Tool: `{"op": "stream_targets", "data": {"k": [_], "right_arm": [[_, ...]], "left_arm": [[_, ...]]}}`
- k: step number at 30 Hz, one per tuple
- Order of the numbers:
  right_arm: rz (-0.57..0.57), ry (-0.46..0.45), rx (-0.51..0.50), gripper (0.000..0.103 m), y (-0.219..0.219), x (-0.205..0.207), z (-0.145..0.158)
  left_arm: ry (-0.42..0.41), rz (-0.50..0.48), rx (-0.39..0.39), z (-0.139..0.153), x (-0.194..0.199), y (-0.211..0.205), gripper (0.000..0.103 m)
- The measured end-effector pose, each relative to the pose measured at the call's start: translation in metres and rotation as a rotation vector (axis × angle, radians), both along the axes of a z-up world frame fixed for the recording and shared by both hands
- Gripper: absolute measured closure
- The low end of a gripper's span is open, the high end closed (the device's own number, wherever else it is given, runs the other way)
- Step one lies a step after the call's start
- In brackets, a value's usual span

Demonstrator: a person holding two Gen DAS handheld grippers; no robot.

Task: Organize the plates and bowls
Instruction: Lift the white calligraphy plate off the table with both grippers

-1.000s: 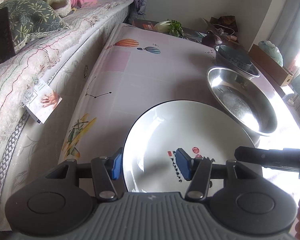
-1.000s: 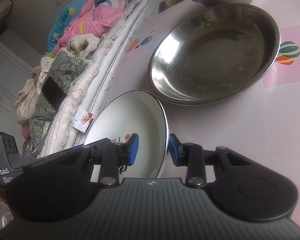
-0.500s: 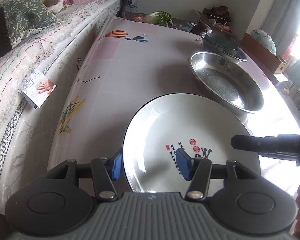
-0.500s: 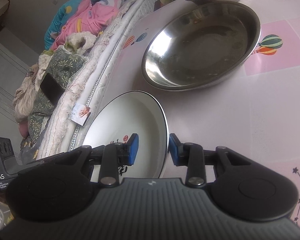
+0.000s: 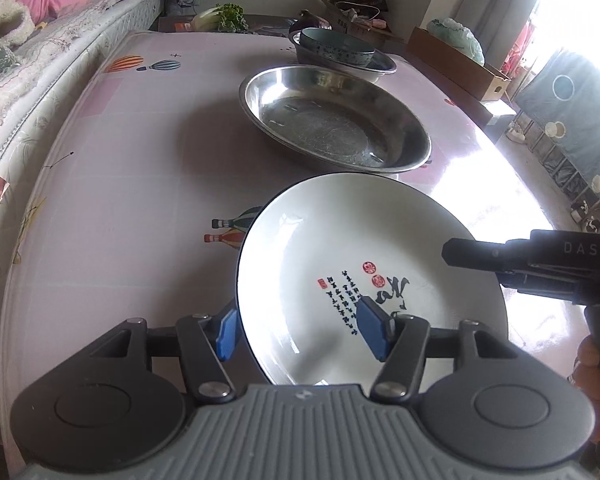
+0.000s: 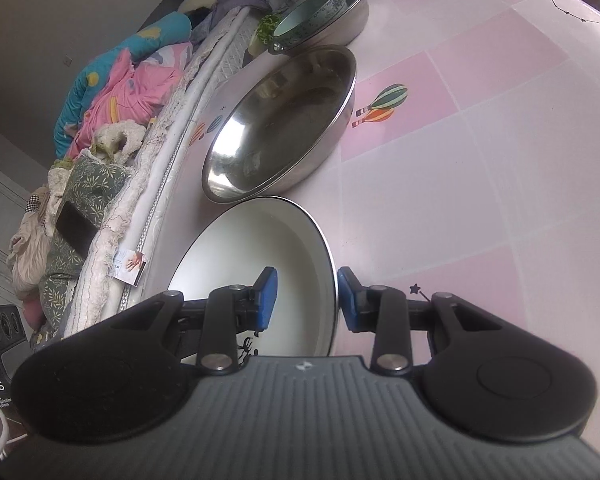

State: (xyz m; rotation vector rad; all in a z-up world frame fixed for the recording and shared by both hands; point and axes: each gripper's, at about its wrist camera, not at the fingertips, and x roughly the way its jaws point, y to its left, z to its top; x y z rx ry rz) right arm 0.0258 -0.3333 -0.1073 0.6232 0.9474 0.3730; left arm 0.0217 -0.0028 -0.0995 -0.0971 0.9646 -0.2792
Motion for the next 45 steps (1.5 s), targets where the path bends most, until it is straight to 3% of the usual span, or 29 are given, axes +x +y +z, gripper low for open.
{"op": "stream_targets", "data": {"k": [4, 7, 17, 28, 45], "right_arm": [[-0.003, -0.001, 0.008, 0.069, 0.002, 0.002, -0.005], [-0.001, -0.006, 0.038, 0.063, 0.001, 0.004, -0.006], [0.017, -0.012, 0.154, 0.023, 0.0, 0.01, -0.008], [0.048, -0.019, 0.159, 0.001, 0.009, 0.013, -0.006], [0.064, -0.037, 0.102, 0.002, 0.017, 0.012, -0.004]], "left_arm": [[-0.006, -0.004, -0.02, -0.001, 0.0, 0.0, 0.036], [-0.011, -0.008, -0.037, -0.002, 0.001, 0.002, 0.032], [-0.024, -0.02, -0.135, -0.007, 0.006, 0.005, 0.002], [-0.041, -0.019, -0.163, -0.009, 0.005, 0.012, 0.0], [-0.034, -0.001, -0.243, -0.01, 0.006, 0.023, 0.0]]}}
